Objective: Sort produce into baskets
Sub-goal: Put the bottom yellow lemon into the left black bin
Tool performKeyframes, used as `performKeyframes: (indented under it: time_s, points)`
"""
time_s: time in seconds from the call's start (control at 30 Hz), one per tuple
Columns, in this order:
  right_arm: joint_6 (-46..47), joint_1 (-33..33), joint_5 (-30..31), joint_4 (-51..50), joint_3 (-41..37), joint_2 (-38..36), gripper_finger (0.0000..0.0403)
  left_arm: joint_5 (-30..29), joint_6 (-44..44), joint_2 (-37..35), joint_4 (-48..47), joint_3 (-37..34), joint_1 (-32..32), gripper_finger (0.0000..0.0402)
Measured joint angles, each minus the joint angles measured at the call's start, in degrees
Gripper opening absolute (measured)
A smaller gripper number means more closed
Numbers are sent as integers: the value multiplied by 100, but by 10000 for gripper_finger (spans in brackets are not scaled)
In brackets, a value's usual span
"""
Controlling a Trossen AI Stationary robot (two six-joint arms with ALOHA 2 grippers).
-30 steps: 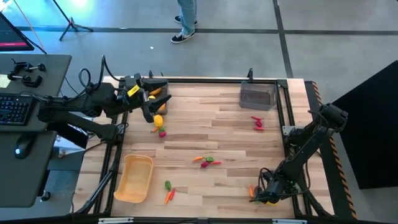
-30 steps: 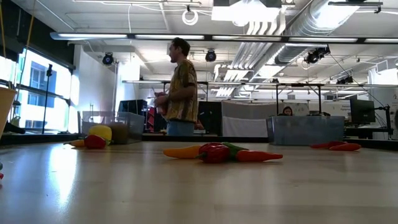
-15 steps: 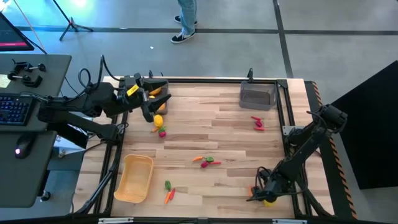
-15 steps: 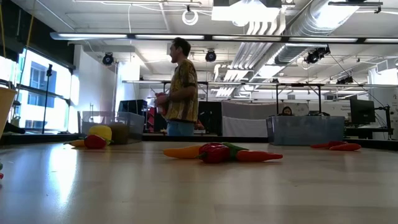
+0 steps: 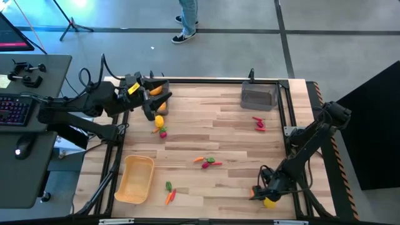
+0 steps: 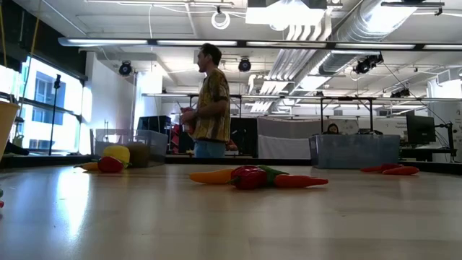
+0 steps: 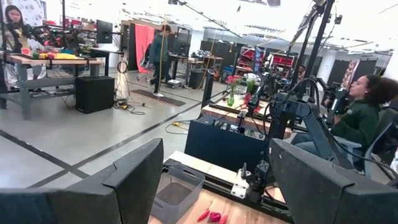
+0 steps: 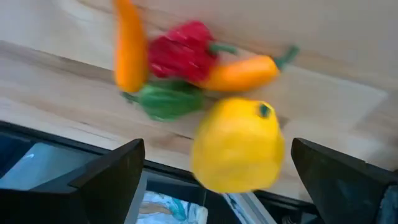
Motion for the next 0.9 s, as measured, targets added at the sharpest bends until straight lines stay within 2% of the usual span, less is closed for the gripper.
performKeyframes:
  time_s: [0.17,0.6,0.73,0.9]
  points:
    - [243,273,-40,32,0,96,397,31,0,-1,-2,0,71,278]
    - [57,50,-490,333,0,521,391,37,-55,-2,-2,0,87,278]
    - [-2,0,-488,334,0,549,362,26,-57,-1,0,0,87,278]
    - [-46,-2,-470,326,0,537,284,21,-57,0,0,0,87,278]
